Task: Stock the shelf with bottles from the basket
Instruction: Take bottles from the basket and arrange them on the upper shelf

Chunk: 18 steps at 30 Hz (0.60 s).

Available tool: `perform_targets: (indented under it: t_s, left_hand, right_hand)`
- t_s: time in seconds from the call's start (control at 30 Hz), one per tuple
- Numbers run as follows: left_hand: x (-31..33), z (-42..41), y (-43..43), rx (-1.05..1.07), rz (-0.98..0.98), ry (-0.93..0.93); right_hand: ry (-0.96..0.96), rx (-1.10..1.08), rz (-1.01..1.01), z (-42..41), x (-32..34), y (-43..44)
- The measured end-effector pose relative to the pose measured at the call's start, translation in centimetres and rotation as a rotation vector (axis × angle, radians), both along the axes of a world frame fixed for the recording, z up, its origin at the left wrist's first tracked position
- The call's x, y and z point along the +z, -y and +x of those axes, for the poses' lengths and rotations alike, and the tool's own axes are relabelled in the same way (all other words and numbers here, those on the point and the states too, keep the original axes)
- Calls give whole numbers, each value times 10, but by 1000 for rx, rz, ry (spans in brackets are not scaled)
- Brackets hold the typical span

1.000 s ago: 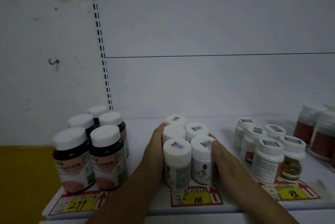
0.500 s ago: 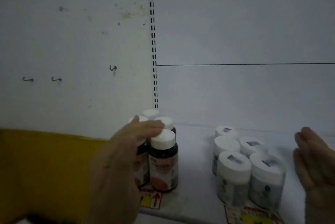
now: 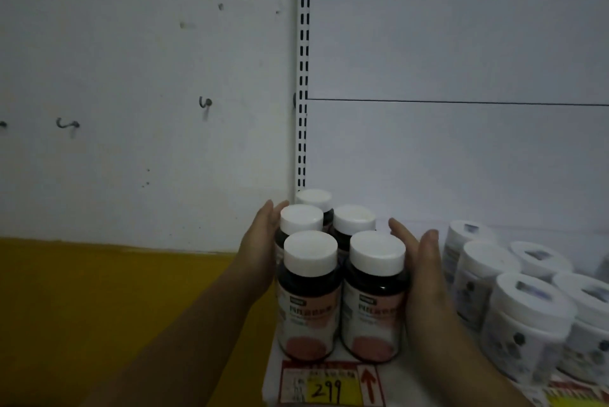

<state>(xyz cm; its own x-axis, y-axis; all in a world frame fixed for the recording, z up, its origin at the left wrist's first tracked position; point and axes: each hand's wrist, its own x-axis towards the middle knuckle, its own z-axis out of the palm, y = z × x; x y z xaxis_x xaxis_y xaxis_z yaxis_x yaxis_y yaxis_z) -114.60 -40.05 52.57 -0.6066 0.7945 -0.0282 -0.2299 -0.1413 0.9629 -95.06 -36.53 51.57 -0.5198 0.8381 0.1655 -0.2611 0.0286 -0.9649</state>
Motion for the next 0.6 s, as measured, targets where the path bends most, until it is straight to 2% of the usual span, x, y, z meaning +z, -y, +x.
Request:
perform_targets:
  t_s: [0.1, 0.27, 0.37, 0.5, 0.6]
  left_hand:
    - [-4, 1, -8, -68, 57, 31]
    - [-5, 7, -12, -77, 143, -50]
    - [-4, 13, -7, -111, 171, -59]
    - [-1, 21, -2, -125, 120, -154]
    - [3, 19, 7, -172, 111, 9]
  right_hand:
    - [-38, 34, -52, -1, -3, -8]
    - [34, 215, -6, 0, -7, -3]
    - [45, 165, 35, 3, -3, 1]
    - [166, 78, 146, 10, -1, 7]
    - [175, 102, 136, 13, -2, 8]
